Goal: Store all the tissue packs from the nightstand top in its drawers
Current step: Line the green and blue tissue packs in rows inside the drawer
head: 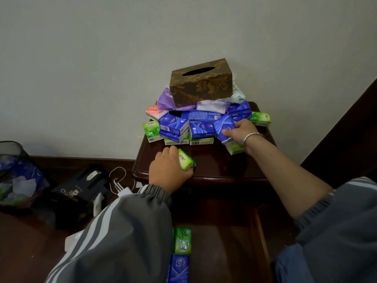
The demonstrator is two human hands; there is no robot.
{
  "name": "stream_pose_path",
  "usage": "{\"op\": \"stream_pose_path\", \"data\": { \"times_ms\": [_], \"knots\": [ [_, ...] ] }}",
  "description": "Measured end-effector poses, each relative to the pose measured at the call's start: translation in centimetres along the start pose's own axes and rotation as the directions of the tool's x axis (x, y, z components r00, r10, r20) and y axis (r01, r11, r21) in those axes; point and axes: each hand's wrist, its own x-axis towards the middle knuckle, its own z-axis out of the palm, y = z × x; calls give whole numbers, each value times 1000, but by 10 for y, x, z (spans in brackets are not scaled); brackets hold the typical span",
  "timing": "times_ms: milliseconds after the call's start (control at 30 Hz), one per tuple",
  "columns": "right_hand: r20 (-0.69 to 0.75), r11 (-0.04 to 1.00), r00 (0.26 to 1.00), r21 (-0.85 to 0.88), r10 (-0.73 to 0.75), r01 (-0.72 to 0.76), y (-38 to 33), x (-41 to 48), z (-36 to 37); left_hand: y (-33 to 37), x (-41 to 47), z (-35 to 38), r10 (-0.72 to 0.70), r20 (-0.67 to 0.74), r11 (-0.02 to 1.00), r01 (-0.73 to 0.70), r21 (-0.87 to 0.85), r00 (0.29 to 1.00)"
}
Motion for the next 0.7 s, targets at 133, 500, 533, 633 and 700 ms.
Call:
{"op": "stream_pose_path", "data": {
  "times_ms": [133,500,533,633,700],
  "knots": [
    [-35,993,999,-116,5,-9,-2,2,9,0,0,0,-1,-5,1000,1,-3,1000],
    [346,560,916,808,-203,-181,26,-108,-42,-2,-14,4,-4,-148,998,-6,-69,989],
    [491,518,841,793,-229,-322,43,-123,-47,-3,-19,6,-8,-193,994,-12,-104,981],
    [748,474,644,631,-163,-614,103,-164,-44,-8,-46,12,-55,-289,954,-34,-297,956],
    [821,474,571,503,-1,-723,141,-184,-29,-14,-70,17,-140,-258,868,-8,-497,956]
  ]
}}
